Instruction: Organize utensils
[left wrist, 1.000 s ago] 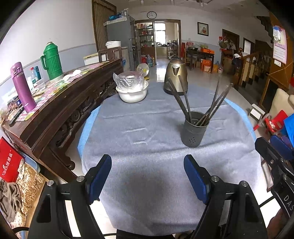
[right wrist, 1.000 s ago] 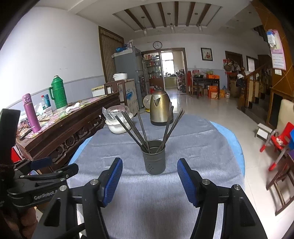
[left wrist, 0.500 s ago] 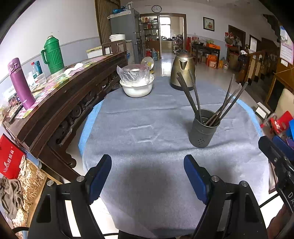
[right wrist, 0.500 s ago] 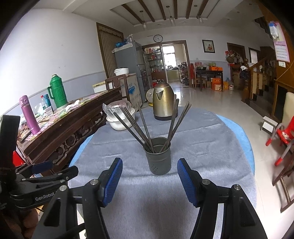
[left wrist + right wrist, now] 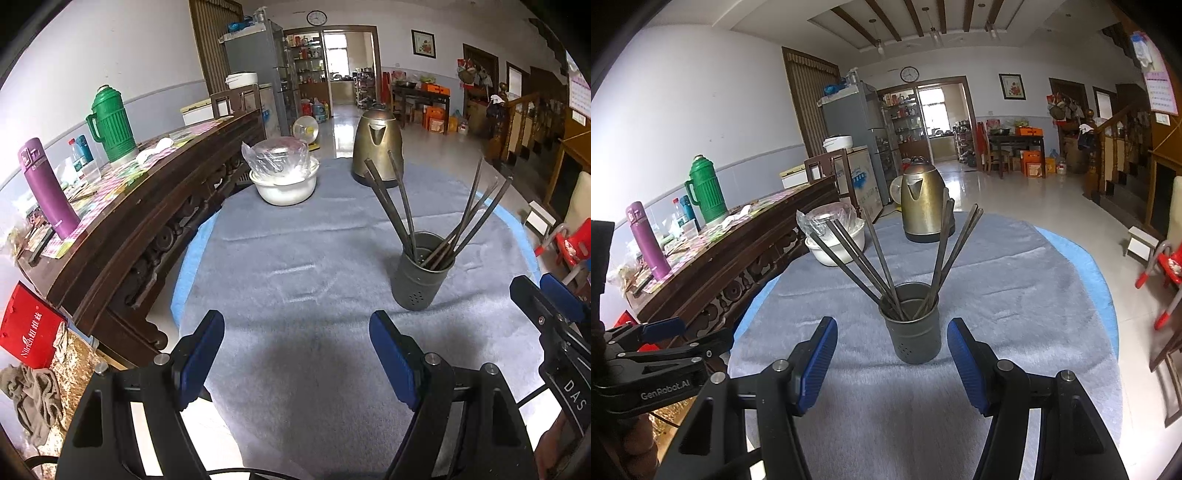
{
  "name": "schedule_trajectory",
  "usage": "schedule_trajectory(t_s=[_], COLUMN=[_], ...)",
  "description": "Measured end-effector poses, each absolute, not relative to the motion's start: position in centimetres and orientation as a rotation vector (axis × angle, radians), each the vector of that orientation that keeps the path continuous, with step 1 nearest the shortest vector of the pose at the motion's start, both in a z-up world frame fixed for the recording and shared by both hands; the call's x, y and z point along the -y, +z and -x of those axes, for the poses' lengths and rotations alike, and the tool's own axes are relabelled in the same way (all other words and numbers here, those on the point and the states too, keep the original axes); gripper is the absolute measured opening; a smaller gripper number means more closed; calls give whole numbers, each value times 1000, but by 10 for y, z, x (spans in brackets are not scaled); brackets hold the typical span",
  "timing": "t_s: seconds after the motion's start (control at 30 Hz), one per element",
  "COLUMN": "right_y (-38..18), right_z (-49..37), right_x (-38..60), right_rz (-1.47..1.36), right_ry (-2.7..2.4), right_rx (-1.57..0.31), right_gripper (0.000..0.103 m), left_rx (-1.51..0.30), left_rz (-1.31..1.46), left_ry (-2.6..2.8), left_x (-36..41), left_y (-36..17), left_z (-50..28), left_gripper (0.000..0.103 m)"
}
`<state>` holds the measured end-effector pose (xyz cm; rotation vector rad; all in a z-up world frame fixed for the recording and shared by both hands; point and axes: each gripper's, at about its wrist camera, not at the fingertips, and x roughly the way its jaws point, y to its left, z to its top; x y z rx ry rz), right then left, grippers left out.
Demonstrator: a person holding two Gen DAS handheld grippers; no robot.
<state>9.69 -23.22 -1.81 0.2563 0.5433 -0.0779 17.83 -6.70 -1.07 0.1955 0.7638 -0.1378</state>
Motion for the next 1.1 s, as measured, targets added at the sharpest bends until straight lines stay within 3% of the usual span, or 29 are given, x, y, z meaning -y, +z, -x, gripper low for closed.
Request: schedule_trajectory(t_s=[1.1], right_y=[-10], right_z=[-125], right_x=[226], right_rz=[-204], right_ry=[-135], right_rx=[-507], right_gripper=[66], left_rx=[-773], left_rz=[-188], left_ry=[-201], left_x=[72], left_y=[-15], left_z=[-210], left_gripper=[81])
